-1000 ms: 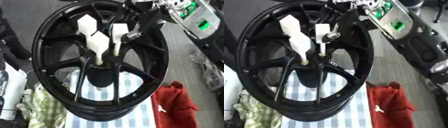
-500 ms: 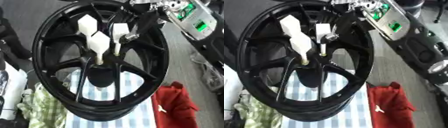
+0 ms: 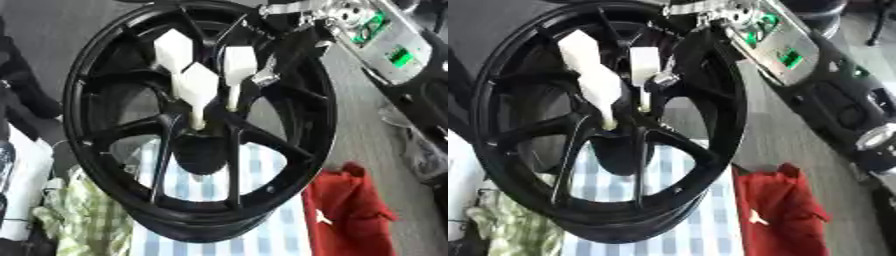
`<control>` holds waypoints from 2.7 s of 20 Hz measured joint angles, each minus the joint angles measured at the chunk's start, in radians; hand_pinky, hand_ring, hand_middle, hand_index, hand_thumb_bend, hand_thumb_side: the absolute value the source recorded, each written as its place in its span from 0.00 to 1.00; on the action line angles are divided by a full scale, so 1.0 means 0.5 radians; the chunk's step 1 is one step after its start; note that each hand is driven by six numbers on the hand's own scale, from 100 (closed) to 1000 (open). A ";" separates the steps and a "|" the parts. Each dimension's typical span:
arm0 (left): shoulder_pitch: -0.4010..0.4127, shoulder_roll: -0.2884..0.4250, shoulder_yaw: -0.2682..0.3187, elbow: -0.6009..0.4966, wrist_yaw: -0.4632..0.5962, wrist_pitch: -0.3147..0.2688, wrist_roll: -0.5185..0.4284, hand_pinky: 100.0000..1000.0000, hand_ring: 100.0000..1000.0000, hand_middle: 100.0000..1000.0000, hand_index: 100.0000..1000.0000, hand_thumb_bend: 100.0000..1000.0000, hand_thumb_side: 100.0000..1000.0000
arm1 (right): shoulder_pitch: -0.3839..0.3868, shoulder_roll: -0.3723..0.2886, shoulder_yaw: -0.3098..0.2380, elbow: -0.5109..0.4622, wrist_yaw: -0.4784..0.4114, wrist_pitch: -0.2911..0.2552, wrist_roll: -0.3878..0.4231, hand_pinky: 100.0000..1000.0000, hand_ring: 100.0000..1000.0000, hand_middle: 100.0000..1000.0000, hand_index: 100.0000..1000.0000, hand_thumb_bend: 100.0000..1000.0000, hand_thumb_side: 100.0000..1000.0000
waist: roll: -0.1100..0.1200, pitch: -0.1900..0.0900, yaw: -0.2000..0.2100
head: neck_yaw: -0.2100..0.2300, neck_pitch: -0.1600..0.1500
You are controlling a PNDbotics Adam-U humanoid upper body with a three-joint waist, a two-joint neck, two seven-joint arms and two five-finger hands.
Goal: Pull the pin out of the wheel hub.
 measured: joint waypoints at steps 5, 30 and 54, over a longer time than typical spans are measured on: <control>0.000 0.000 0.000 0.000 0.000 0.001 -0.001 0.66 0.86 0.79 0.74 0.29 0.69 | 0.000 -0.008 0.000 -0.012 -0.011 0.016 -0.007 0.87 0.80 0.64 0.68 0.49 0.05 | 0.000 0.000 0.000 | 0.000 0.000; -0.003 0.000 0.001 0.010 -0.001 0.005 0.004 0.66 0.87 0.79 0.74 0.28 0.70 | -0.001 -0.009 0.012 -0.025 -0.144 0.123 -0.104 0.80 0.64 0.50 0.53 0.21 0.00 | -0.001 0.001 0.002 | -0.006 0.000; 0.098 0.063 0.082 0.023 -0.001 -0.017 0.073 0.66 0.87 0.80 0.75 0.28 0.70 | 0.282 -0.429 -0.547 -0.279 -0.482 0.083 -0.530 0.78 0.56 0.39 0.39 0.16 0.00 | 0.028 -0.004 -0.243 | 0.163 0.000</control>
